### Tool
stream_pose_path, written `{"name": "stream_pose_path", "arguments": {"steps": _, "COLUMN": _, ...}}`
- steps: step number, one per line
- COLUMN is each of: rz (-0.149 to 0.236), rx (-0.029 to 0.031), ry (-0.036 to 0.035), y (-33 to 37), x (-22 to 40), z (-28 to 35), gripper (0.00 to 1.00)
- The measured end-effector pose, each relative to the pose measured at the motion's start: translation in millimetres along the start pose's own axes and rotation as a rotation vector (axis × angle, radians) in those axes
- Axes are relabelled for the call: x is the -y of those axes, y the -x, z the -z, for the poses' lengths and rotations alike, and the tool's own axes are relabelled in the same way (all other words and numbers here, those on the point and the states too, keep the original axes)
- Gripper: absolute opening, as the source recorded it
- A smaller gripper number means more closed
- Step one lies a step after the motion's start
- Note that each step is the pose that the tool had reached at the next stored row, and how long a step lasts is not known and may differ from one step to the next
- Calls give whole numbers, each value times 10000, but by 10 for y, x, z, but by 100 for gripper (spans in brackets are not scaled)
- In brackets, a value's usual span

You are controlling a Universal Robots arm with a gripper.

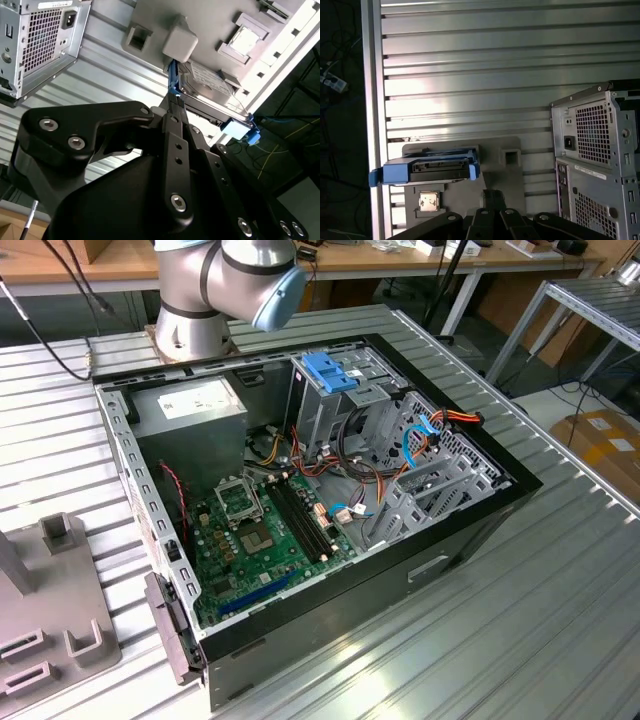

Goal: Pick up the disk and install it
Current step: 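Reach for the disk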

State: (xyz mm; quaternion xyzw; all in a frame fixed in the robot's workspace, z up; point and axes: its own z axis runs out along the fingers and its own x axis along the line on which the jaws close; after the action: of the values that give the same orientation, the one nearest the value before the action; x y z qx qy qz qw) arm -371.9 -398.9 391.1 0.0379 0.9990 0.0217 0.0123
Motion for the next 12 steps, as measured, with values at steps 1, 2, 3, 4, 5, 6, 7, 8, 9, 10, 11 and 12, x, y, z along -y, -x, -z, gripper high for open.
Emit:
{"name": "stream_pose_path", "arguments": {"steps": 1, "rz": 0, "rx": 0, "ry": 0, "y": -29, "x": 2, "z": 1, "gripper": 11}}
{"name": "stream_pose_path", "arguments": {"steps": 2, "rz": 0, "rx": 0, "ry": -1, "y": -58, "x": 4, "z": 1, "gripper": 11}}
{"name": "stream_pose_path", "arguments": {"steps": 3, "rz": 1, "rx": -1, "ry": -2, "y": -112, "x": 8, "z": 4, "gripper": 11}}
{"name": "stream_pose_path", "arguments": {"steps": 4, "rz": 2, "rx": 1, "ry": -1, "y": -209, "x": 16, "z": 5, "gripper": 11}}
{"name": "stream_pose_path", "arguments": {"steps": 5, "rz": 0, "rx": -1, "ry": -3, "y": -267, "x": 20, "z": 7, "gripper": 11}}
{"name": "stream_pose_path", "arguments": {"steps": 6, "rz": 0, "rx": -1, "ry": -3, "y": -325, "x": 24, "z": 8, "gripper": 11}}
{"name": "stream_pose_path", "arguments": {"steps": 7, "rz": 0, "rx": 0, "ry": -3, "y": -376, "x": 28, "z": 9, "gripper": 11}}
{"name": "stream_pose_path", "arguments": {"steps": 8, "rz": 0, "rx": 0, "ry": -3, "y": -429, "x": 32, "z": 11, "gripper": 11}}
{"name": "stream_pose_path", "arguments": {"steps": 9, "rz": 1, "rx": -1, "ry": -4, "y": -475, "x": 36, "z": 13, "gripper": 11}}
{"name": "stream_pose_path", "arguments": {"steps": 10, "rz": 1, "rx": 0, "ry": -3, "y": -511, "x": 39, "z": 13, "gripper": 11}}
{"name": "stream_pose_path", "arguments": {"steps": 11, "rz": 1, "rx": 0, "ry": -4, "y": -557, "x": 42, "z": 14, "gripper": 11}}
{"name": "stream_pose_path", "arguments": {"steps": 12, "rz": 0, "rx": -1, "ry": -5, "y": -597, "x": 45, "z": 16, "gripper": 11}}
